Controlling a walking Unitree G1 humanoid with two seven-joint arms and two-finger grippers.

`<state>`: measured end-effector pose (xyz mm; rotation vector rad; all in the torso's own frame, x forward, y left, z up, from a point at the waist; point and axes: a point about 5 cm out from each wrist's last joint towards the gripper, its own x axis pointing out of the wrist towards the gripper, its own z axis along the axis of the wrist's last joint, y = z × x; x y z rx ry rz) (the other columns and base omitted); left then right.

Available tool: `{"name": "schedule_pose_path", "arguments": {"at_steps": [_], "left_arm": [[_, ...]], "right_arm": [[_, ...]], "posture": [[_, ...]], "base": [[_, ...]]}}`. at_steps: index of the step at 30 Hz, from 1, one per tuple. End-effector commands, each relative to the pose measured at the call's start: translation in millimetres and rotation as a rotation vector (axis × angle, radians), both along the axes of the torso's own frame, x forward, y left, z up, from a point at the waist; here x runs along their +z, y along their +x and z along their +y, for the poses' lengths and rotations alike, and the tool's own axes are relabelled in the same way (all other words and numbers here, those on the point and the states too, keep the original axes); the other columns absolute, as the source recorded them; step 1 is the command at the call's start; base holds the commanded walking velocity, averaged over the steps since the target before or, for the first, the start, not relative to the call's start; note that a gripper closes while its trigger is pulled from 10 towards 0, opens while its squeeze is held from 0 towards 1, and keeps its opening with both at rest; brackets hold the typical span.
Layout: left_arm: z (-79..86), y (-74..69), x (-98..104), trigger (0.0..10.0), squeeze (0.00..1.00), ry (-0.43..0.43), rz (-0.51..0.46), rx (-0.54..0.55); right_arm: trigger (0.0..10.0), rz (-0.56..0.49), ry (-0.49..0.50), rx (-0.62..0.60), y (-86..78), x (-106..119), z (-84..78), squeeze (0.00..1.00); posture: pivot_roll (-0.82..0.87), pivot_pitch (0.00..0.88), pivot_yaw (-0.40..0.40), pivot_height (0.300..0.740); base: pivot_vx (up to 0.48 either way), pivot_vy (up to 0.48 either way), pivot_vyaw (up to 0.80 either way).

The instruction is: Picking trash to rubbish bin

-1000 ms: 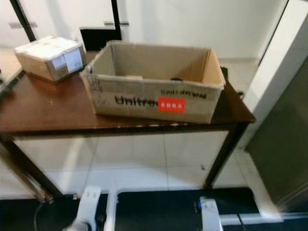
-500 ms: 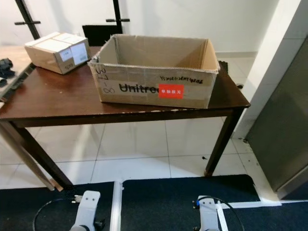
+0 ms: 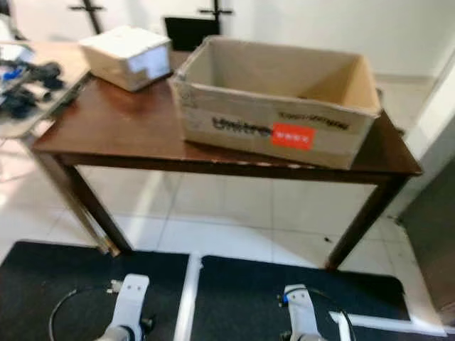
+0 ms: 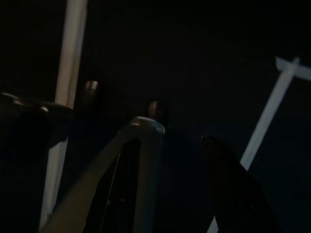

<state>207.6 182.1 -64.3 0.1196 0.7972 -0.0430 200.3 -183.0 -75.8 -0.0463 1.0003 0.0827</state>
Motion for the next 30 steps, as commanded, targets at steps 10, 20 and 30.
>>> {"name": "schedule_pose_path", "arguments": {"at_steps": [10, 20, 30], "left_arm": [[-0.7, -5.1, -2.1, 10.0, 0.00, -0.005, -0.016, 0.004], [-2.0, -6.1, -3.1, 10.0, 0.00, -0.026, -0.016, 0.026], [-2.8, -6.4, -2.8, 10.0, 0.00, -0.038, -0.029, 0.027]], "right_arm": [[10.0, 0.000, 0.015, -0.002, -2.2, -1.3, 1.7, 0.00], [10.0, -0.011, 0.022, 0.016, -0.8, -0.6, 3.9, 0.00], [10.0, -0.013, 0.016, 0.053, -0.5, -0.5, 5.6, 0.00]], "posture": [[-0.03, 0.100, 0.003, 0.740], [-0.03, 0.096, 0.003, 0.740], [-0.03, 0.081, 0.003, 0.740]], "base": [[0.000, 0.000, 0.80], [0.000, 0.000, 0.80], [0.000, 0.000, 0.80]]}}
